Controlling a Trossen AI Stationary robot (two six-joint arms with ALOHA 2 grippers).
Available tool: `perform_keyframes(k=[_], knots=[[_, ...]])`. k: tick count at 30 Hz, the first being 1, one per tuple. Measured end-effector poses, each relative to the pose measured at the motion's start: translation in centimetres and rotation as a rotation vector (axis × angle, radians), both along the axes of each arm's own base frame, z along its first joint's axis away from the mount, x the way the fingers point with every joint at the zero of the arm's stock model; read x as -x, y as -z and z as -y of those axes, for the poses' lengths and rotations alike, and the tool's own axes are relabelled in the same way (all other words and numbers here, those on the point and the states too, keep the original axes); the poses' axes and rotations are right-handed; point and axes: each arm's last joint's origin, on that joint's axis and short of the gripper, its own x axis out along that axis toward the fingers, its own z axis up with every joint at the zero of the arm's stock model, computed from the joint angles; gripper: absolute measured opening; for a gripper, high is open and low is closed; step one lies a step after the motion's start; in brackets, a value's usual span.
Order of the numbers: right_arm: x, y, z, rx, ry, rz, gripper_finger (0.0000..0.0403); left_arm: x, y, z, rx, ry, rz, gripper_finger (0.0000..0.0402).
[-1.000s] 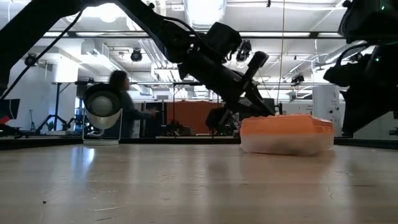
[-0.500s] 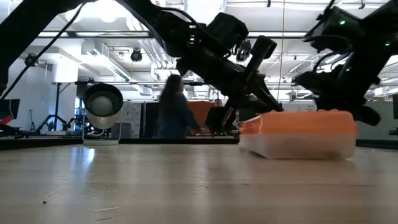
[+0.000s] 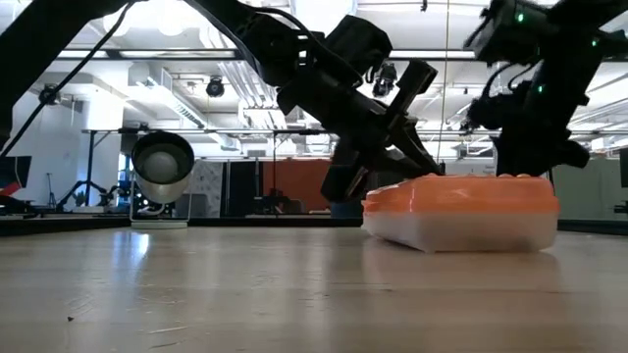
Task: Pick & place school supplies into a supply box
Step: Close the orange supply box
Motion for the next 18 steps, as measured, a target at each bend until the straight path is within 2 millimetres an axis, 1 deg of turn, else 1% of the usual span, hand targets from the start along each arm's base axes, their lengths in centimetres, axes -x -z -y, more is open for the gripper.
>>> perform_keyframes(k=[3, 6, 8, 12, 18], knots=[[-0.1, -0.2, -0.3, -0.109, -0.031, 0.058, 0.0034, 0.2, 0.3, -0.1, -0.009, -0.01, -0.011, 0.0], [0.0, 0.5, -0.4, -0.135, 0.014, 0.063, 0.0034, 0.2, 0.3, -0.1, -0.01, -0.011, -0.017, 0.0], [-0.3, 0.9, -0.5, -0.162, 0.012, 0.099, 0.0034, 0.2, 0.3, -0.1, -0.012, -0.013, -0.018, 0.0], [-1.2, 0.8, -0.6, -0.178, -0.012, 0.18, 0.0034, 0.3, 0.4, -0.2, -0.013, -0.016, -0.025, 0.0], [-1.9, 1.6, -0.7, -0.18, -0.01, 0.153, 0.0033, 0.3, 0.4, -0.2, -0.013, -0.016, -0.029, 0.0]])
